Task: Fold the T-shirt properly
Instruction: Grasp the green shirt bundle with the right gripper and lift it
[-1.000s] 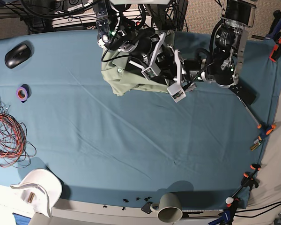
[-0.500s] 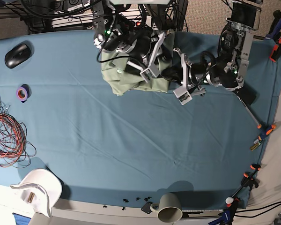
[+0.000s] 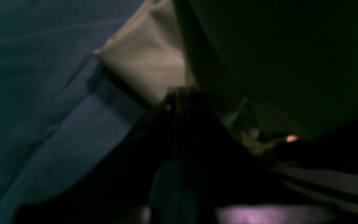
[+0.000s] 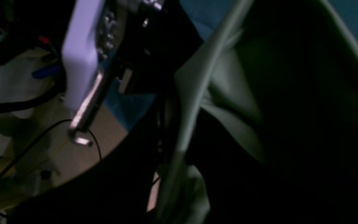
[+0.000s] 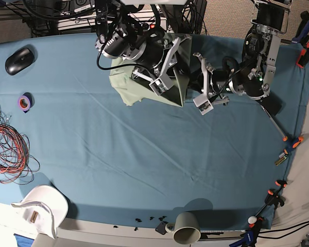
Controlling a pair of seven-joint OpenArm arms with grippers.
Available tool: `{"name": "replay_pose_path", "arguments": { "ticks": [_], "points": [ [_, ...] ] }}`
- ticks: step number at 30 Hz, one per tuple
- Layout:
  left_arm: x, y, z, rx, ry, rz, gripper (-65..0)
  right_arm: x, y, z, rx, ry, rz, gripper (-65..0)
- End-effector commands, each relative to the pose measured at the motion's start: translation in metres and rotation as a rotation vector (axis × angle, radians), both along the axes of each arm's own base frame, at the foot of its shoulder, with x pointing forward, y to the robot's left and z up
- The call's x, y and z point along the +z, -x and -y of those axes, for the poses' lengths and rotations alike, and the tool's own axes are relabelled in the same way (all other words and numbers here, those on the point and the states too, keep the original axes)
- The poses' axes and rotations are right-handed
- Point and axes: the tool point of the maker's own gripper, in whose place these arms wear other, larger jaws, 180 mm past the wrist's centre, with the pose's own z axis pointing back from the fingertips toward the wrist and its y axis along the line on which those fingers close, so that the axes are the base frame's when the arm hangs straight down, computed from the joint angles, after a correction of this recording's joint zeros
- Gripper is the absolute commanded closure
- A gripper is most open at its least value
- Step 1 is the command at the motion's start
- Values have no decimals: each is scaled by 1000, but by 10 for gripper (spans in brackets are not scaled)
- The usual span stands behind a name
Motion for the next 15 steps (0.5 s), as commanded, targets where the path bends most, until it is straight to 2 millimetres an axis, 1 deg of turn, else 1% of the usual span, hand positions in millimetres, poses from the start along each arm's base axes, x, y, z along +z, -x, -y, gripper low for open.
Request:
{"name": "replay_pose_path", "arguments": {
  "ticks": [1, 3, 4, 6, 7, 11, 15],
  "points": [
    [12, -9, 2, 19, 33, 31, 0, 12, -5, -4, -7, -35, 45, 0],
    [12, -10, 1, 29, 32, 26, 0, 11, -7, -2, -12, -19, 53, -5],
    [12, -10, 1, 28, 32, 27, 0, 11, -8, -1, -14, -15, 56, -68],
    [12, -10, 2, 25, 33, 28, -6, 12, -10, -1, -21, -20, 68, -221],
    [12, -10, 2, 25, 33, 28, -17, 14, -11, -1, -24, -26, 75, -268],
    [13, -11, 2, 26, 35, 31, -47, 15, -12, -2, -27, -34, 84, -276],
    [18, -17, 2, 28, 40, 49, -51, 15, -12, -2, -28, -35, 84, -276]
  ]
}}
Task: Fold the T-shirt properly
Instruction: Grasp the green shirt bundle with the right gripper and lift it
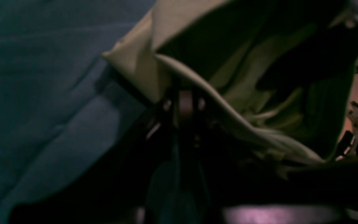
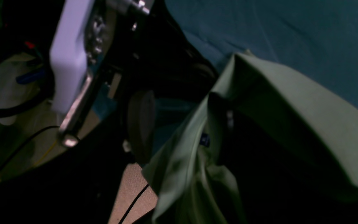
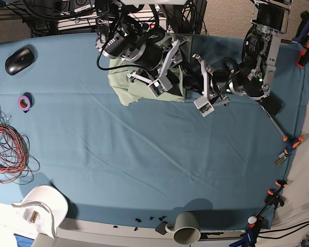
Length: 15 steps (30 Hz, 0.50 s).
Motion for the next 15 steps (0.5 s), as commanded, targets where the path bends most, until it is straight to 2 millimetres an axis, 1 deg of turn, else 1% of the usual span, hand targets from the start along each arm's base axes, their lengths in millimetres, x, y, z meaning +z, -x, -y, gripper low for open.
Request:
{"name": "replay_pose_path", "arguments": {
  "ticks": [1, 4, 5, 7, 10, 12, 13, 15],
  "points": [
    [16, -12, 3, 0, 36, 53, -51, 13, -4, -5, -4, -49, 38, -276],
    [20, -17, 3, 0, 36, 69, -51, 22, -1, -12, 31, -89, 54, -276],
    [21, -18, 3, 0, 36, 71, -51, 27, 0, -14, 59, -94, 78, -276],
    [20, -17, 2, -1, 32, 67, -51, 42, 0, -11, 76, -82, 135, -276],
    [17, -14, 2, -4, 27, 57, -51, 65, -9, 4, 45, -5, 252, -276],
    [17, -14, 2, -4, 26, 56, -51, 74, -15, 14, 16, 42, 313, -275],
    [17, -14, 2, -4, 27, 57, -51, 75, -17, 19, 8, 66, 335, -276],
    [17, -14, 2, -3, 26, 57, -51, 68, -23, 33, -21, 137, 348, -275]
  ]
}}
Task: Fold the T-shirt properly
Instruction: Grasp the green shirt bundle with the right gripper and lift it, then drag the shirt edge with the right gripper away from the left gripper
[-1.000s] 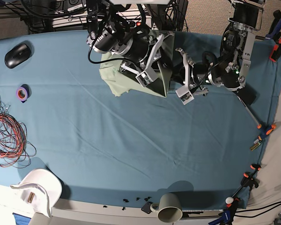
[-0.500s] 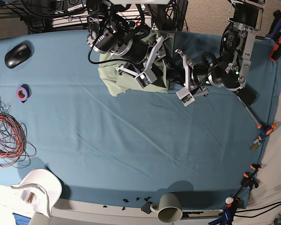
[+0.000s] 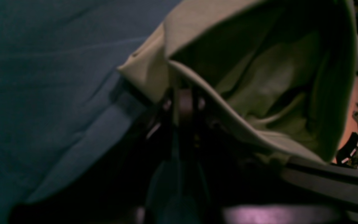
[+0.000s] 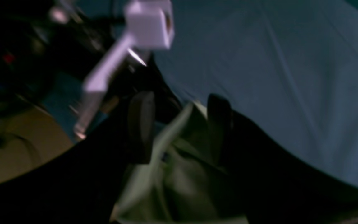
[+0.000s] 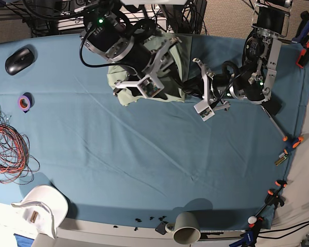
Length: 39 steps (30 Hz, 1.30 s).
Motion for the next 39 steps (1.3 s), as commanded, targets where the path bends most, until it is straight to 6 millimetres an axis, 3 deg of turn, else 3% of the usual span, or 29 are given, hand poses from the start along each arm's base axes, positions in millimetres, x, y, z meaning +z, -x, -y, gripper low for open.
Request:
{"name": "replay_pose_path", "arguments": {
  "ticks": [1, 7, 11, 14, 18, 22, 26, 30, 39],
  "points": [
    [13, -8, 2, -1, 29, 38, -51, 8, -7, 8, -41, -5, 40, -275],
    [-2, -2, -18, 4, -75, -23, -141, 10, -43, 102, -321, 102, 112, -276],
    [-10, -9, -56, 73, -185, -37, -143, 9, -65, 153, -448, 68, 116, -276],
    [-13, -10, -87, 110, -260, -48, -152, -9, -80, 178, -486, 35, 60, -277],
    [-24, 9, -110, 117, -299, -104, -238, -50, -91, 177, -438, -47, -122, -346],
    [-41, 41, -118, 103, -329, -185, -245, -73, -100, 169, -391, -134, -263, -357],
    [-50, 69, -115, 79, -325, -248, -245, -78, -100, 159, -300, -162, -330, -357],
    [-52, 93, -108, 73, -320, -284, -245, -82, -83, 143, -166, -166, -368, -356],
    [-39, 137, -82, 11, -272, -282, -246, -78, -74, 120, -44, -183, -382, -340]
  ]
}}
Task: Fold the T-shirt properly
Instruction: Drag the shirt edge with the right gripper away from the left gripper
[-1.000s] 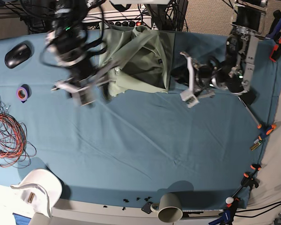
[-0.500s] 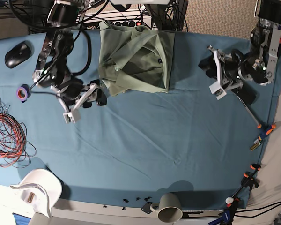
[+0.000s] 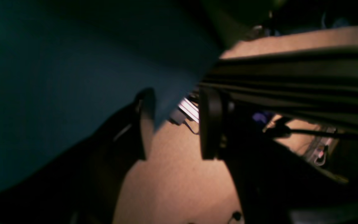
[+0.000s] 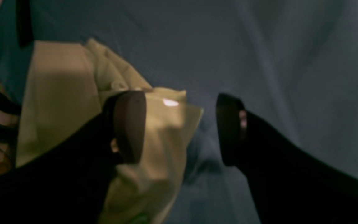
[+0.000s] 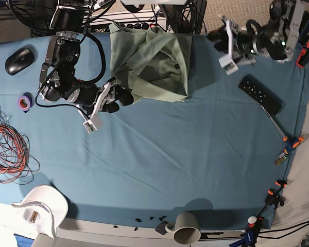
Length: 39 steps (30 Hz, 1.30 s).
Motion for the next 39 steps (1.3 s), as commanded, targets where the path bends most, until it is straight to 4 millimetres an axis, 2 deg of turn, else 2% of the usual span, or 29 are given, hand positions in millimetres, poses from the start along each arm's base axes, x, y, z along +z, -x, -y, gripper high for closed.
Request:
{"name": "replay_pose_path", "arguments": {
  "ticks": [1, 7, 12, 18, 27, 32, 39],
  "points": [
    [-4, 9, -6, -20, -46, -22, -246, 13, -9, -2, 5, -21, 50, -317],
    [-2, 6, 19, 27, 22, -5, -246, 13, -9, -3, 7, -18, 49, -151],
    [2, 2, 39, 57, 81, 4, -246, 13, -9, -3, 6, -20, 52, -149],
    [5, 1, 42, 58, 89, 12, -245, 14, -9, -3, 6, -21, 52, -149],
    [28, -14, 50, 58, 97, 117, -245, 14, -9, -3, 5, -21, 53, -149],
    [26, -17, 53, 87, 115, 115, -245, 14, -9, -3, 5, -21, 53, -149],
    [24, -20, 69, 134, 173, 99, -245, 14, -10, -3, 4, -22, 55, -149]
  ]
}}
